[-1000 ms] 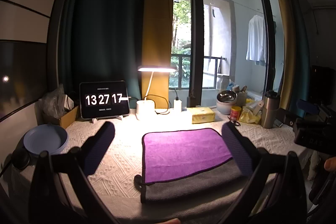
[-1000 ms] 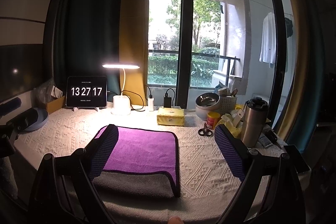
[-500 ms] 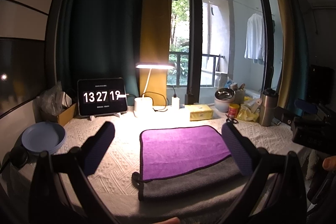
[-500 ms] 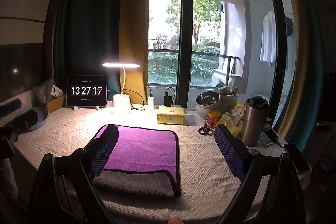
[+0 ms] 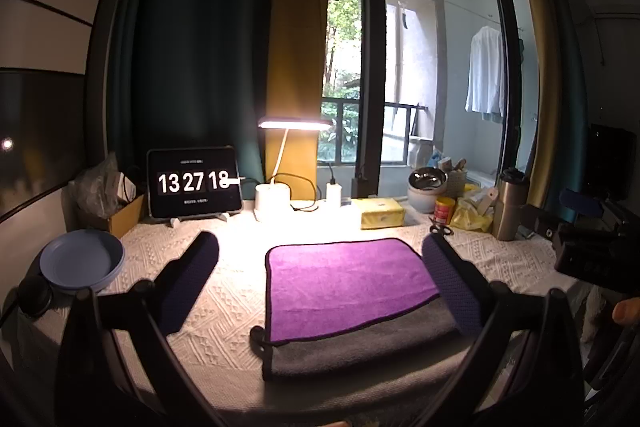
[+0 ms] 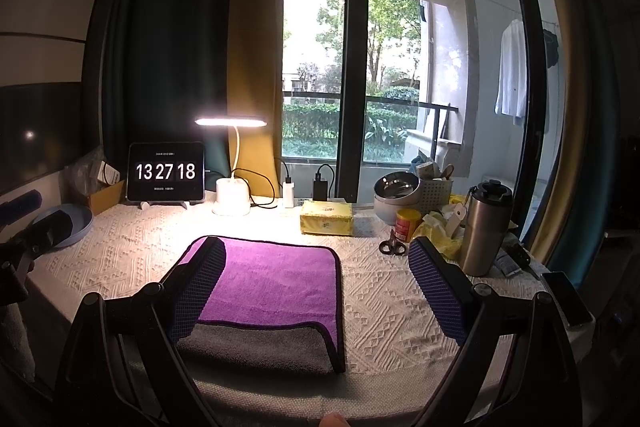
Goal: Fold towel
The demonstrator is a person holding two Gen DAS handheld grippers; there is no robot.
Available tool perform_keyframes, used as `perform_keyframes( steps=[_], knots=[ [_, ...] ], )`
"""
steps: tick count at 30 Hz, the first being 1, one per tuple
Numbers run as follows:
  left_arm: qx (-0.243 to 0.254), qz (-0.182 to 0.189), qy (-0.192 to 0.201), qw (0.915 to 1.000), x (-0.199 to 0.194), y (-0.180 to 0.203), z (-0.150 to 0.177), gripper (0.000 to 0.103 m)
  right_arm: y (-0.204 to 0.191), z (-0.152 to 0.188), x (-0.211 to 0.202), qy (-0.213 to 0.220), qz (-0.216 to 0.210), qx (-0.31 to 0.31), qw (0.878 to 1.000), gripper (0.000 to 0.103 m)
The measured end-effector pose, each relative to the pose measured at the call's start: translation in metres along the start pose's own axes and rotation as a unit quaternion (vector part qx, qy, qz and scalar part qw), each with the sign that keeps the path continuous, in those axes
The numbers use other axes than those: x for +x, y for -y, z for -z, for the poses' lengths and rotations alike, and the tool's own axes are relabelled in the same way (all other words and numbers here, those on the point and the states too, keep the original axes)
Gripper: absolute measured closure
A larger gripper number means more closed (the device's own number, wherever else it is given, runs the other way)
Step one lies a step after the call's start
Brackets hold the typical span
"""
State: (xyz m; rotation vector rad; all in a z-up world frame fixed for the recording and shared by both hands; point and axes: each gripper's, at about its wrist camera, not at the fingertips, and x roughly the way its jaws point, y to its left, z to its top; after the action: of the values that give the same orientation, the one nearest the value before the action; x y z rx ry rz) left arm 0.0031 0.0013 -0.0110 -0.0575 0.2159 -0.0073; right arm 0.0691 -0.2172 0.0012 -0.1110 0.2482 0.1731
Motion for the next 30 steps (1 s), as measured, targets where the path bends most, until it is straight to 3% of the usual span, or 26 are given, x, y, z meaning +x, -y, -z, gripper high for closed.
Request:
perform_keyframes(
  steps=[13, 22, 30],
  knots=[
    [-0.003, 0.0, -0.025, 0.9997, 0.014, -0.002, 0.009, 0.001, 0.0, 0.009, 0.009, -0.016, -0.004, 0.001, 1.0, 0.008],
    [-0.014, -0.006, -0.11, 0.9938, 0.058, -0.007, 0.038, 0.001, 0.004, 0.029, 0.037, -0.051, -0.015, 0.012, 0.999, 0.008],
    [-0.037, -0.018, -0.188, 0.9813, 0.095, -0.017, 0.074, 0.001, 0.005, 0.054, 0.076, -0.106, -0.025, 0.011, 0.994, 0.008]
  ],
)
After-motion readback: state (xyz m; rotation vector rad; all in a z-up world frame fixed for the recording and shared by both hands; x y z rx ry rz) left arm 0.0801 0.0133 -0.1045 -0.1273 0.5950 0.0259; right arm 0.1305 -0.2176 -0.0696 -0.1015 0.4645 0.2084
